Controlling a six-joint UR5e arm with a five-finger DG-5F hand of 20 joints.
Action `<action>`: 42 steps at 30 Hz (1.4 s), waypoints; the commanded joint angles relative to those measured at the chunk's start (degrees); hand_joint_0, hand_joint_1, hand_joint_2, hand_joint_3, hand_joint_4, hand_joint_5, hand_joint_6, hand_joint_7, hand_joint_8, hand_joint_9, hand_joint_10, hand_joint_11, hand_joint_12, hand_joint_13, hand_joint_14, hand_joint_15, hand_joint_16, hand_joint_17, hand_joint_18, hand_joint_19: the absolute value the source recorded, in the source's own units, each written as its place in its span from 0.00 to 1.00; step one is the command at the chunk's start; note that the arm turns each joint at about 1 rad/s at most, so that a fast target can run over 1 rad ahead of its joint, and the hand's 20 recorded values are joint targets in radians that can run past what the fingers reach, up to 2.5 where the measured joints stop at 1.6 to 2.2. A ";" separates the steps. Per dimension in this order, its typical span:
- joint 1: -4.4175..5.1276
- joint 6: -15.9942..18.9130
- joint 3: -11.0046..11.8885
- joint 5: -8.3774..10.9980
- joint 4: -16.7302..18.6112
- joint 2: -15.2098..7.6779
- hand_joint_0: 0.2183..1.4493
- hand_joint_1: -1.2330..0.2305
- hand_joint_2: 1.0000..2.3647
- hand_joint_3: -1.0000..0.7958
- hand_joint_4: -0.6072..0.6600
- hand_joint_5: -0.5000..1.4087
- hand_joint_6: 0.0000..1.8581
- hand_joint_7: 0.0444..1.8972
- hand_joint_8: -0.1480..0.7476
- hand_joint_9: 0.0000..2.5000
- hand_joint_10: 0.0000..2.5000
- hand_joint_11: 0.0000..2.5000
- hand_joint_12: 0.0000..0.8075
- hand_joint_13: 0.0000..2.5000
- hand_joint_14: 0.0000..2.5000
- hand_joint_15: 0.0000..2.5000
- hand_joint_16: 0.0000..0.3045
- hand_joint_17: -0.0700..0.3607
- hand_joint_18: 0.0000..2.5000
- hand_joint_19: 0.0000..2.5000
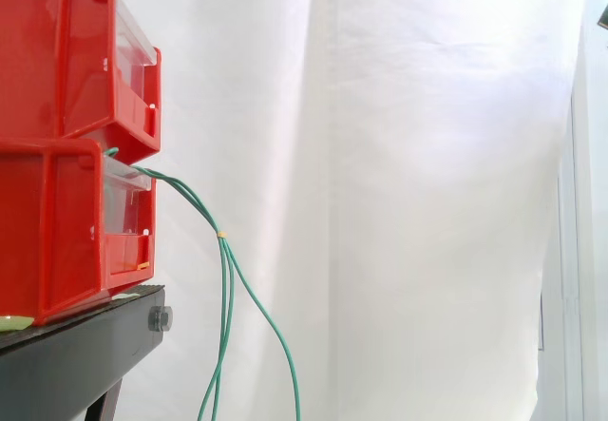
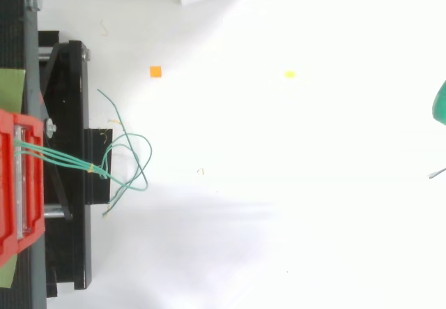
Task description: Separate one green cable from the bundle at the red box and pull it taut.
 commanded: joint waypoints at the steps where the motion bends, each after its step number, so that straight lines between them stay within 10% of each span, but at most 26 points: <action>1: 0.03 0.16 0.04 0.75 1.67 -1.58 0.05 0.55 0.00 0.28 0.65 0.17 0.27 0.36 0.57 0.41 0.00 0.22 0.60 0.40 0.01 0.25 0.35 0.73 0.59 0.11; 17: 0.38 0.86 1.01 1.19 8.18 -8.88 0.06 0.54 0.00 0.28 0.66 0.17 0.27 0.36 0.56 0.43 0.00 0.22 0.61 0.43 0.01 0.27 0.35 0.72 0.62 0.12; 30: -0.67 2.18 17.01 -2.33 3.08 -25.31 0.06 0.54 0.00 0.28 0.66 0.17 0.27 0.36 0.56 0.43 0.00 0.22 0.61 0.43 0.01 0.27 0.33 0.69 0.60 0.10; 42: -1.46 2.62 19.03 -3.65 6.59 -28.74 0.06 0.54 0.00 0.28 0.66 0.17 0.27 0.36 0.56 0.40 0.01 0.21 0.59 0.36 0.01 0.24 0.33 0.69 0.48 0.08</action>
